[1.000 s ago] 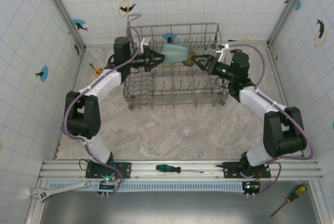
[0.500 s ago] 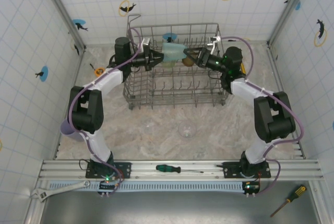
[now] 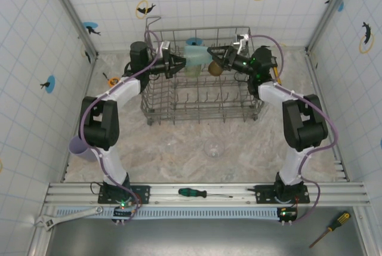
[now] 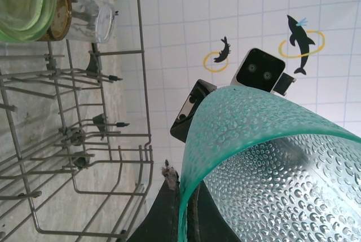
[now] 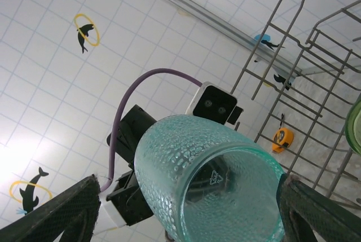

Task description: Load the cups into the dish rack

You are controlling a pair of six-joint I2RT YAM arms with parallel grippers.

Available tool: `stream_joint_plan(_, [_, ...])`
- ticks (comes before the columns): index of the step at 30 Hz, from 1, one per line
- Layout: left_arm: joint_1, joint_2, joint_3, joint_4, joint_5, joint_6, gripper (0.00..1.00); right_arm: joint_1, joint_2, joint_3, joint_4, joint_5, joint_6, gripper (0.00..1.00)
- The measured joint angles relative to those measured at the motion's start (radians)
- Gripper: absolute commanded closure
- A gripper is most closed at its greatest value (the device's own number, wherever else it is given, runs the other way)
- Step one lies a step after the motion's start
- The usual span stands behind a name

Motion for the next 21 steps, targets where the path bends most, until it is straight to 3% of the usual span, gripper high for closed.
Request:
stream_joint_plan(8, [0.008, 0.0, 0.0, 0.006, -0.017, -0.014, 1.0, 0.008, 0.039, 0.05, -0.031, 0.023, -0.006, 0.19])
stream_joint_plan(21, [-0.004, 0.0, 0.0, 0.012, -0.009, -0.015, 1.0, -0.015, 0.026, 0.018, -0.08, 0.057, -0.011, 0.15])
